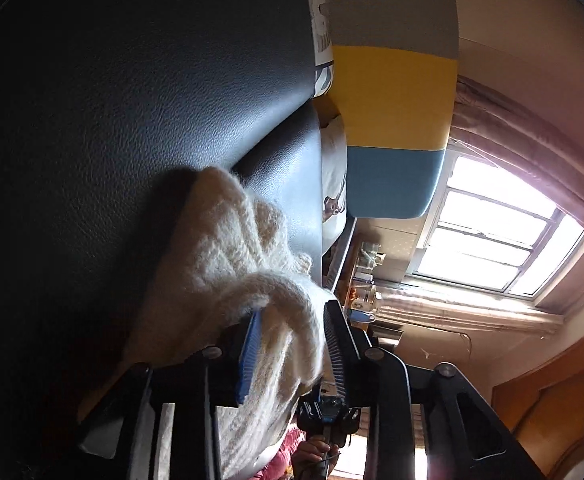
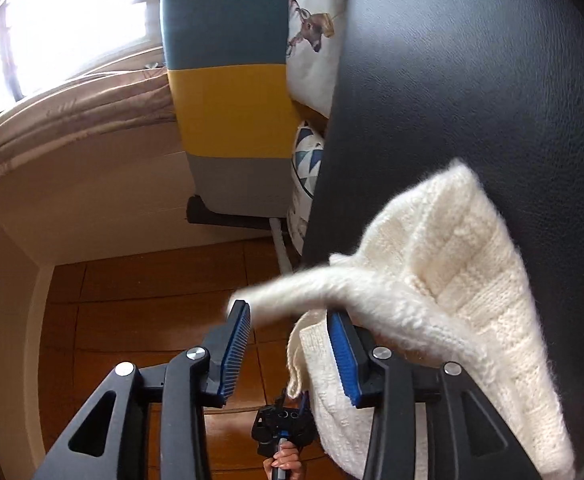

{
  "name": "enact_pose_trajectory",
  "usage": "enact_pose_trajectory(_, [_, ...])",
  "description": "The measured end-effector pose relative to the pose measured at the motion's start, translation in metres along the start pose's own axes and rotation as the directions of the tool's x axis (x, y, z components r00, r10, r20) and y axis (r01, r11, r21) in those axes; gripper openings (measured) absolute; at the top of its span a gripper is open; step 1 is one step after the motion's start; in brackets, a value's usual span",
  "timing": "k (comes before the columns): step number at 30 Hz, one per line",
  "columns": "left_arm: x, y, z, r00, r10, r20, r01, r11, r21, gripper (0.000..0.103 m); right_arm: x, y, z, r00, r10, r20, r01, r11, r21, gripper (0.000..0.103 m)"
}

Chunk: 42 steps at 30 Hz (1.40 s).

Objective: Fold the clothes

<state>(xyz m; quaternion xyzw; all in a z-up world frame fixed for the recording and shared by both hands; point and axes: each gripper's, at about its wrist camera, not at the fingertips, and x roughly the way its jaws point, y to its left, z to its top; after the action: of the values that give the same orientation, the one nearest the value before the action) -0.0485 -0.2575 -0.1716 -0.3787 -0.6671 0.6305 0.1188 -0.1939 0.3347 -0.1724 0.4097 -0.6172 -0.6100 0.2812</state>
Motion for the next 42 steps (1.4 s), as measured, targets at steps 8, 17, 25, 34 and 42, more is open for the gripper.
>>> enact_pose_trajectory(8, [-0.034, -0.012, -0.018, 0.965, 0.234, 0.117, -0.258, 0.923, 0.286, 0.059, -0.033, 0.047, -0.048, 0.824, -0.534, 0.187, 0.554, 0.695, -0.458, 0.046])
enact_pose_trajectory(17, [-0.026, -0.007, -0.058, 0.957, 0.285, 0.062, -0.280, 0.835, 0.473, 0.058, -0.059, 0.004, -0.087, 0.680, -0.687, 0.257, 0.694, 0.491, -0.526, 0.046])
enact_pose_trajectory(25, [-0.036, -0.014, -0.074, 0.950, 0.311, 0.032, -0.284, 0.816, 0.503, 0.006, -0.063, -0.002, -0.121, 0.586, -0.798, 0.141, 0.657, 0.367, -0.658, 0.035])
enact_pose_trajectory(34, [-0.056, 0.009, -0.088, 0.897, 0.436, 0.071, -0.412, 0.769, 0.489, 0.012, -0.094, 0.002, -0.155, 0.518, -0.852, 0.076, 0.650, 0.335, -0.682, 0.037])
enact_pose_trajectory(42, [-0.036, -0.083, -0.108, 0.922, 0.338, 0.191, -0.369, 0.607, 0.704, 0.055, -0.072, 0.085, -0.145, 0.614, -0.729, 0.303, 0.634, 0.227, -0.739, 0.043])
